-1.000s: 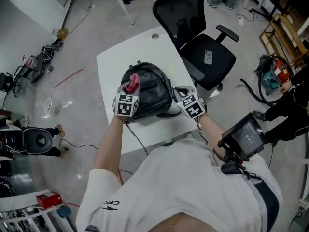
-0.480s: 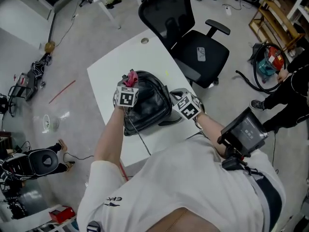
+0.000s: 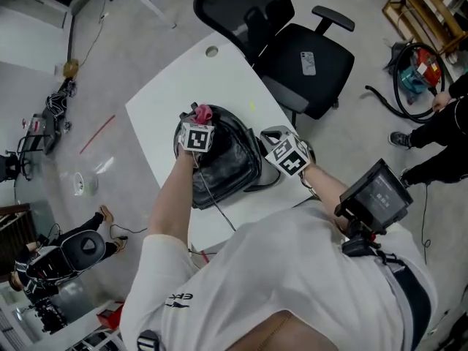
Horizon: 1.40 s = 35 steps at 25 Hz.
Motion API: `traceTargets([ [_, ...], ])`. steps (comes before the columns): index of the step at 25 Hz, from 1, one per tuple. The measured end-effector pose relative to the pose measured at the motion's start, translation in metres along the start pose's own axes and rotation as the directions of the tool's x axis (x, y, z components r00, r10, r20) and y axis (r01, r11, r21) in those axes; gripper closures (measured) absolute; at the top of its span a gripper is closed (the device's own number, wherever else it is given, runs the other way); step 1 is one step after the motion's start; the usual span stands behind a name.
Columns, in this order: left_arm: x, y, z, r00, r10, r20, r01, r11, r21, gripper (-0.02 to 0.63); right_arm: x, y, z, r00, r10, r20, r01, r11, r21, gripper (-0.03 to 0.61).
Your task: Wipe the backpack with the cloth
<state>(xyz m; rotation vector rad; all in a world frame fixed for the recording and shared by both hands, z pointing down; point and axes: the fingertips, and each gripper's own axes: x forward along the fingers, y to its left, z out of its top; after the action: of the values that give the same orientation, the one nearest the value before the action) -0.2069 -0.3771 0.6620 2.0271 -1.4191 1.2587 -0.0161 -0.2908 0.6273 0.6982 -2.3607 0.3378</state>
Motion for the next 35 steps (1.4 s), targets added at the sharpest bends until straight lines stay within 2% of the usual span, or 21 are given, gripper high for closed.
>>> traceTargets([
  [4, 0.006, -0.006, -0.003, 0.998, -0.015, -0.055, 0.018, 0.998, 0.065, 0.477, 0.004, 0.0, -0.009, 1.0, 0.009, -0.004, -0.009, 1.0, 0.019, 0.575],
  [9, 0.001, -0.017, 0.004, 0.996, -0.013, -0.091, 0.033, 0.976, 0.213, 0.477, -0.002, -0.006, -0.007, 1.0, -0.008, 0.007, 0.007, 1.0, 0.028, 0.575],
  [14, -0.005, -0.047, 0.016, 0.994, -0.044, -0.1, 0.077, 0.931, 0.358, 0.477, -0.013, -0.01, -0.013, 0.999, -0.033, 0.009, 0.033, 0.999, 0.033, 0.575],
  [17, -0.009, -0.066, 0.021, 0.993, -0.056, -0.099, 0.096, 0.887, 0.452, 0.477, -0.02, -0.009, -0.016, 0.999, -0.052, 0.012, 0.051, 0.998, 0.037, 0.575],
  [19, -0.012, -0.078, 0.022, 0.993, -0.054, -0.104, 0.102, 0.836, 0.539, 0.477, -0.025, -0.009, -0.018, 0.998, -0.064, 0.015, 0.063, 0.997, 0.039, 0.575],
  [21, -0.014, -0.095, 0.023, 0.992, -0.061, -0.113, 0.119, 0.77, 0.627, 0.477, -0.031, -0.01, -0.022, 0.997, -0.076, 0.016, 0.075, 0.996, 0.042, 0.575],
  [26, -0.034, -0.133, 0.014, 0.988, -0.068, -0.139, 0.154, 0.553, 0.819, 0.477, -0.049, 0.003, -0.024, 0.995, -0.102, 0.018, 0.101, 0.993, 0.054, 0.575],
  [31, -0.043, -0.16, 0.012, 0.986, -0.07, -0.153, 0.168, 0.372, 0.913, 0.477, -0.055, 0.0, -0.027, 0.991, -0.126, 0.032, 0.124, 0.99, 0.063, 0.575],
  [35, -0.056, -0.18, 0.0, 0.984, -0.07, -0.167, 0.178, 0.22, 0.959, 0.477, -0.065, 0.007, -0.033, 0.987, -0.152, 0.043, 0.149, 0.986, 0.071, 0.575],
])
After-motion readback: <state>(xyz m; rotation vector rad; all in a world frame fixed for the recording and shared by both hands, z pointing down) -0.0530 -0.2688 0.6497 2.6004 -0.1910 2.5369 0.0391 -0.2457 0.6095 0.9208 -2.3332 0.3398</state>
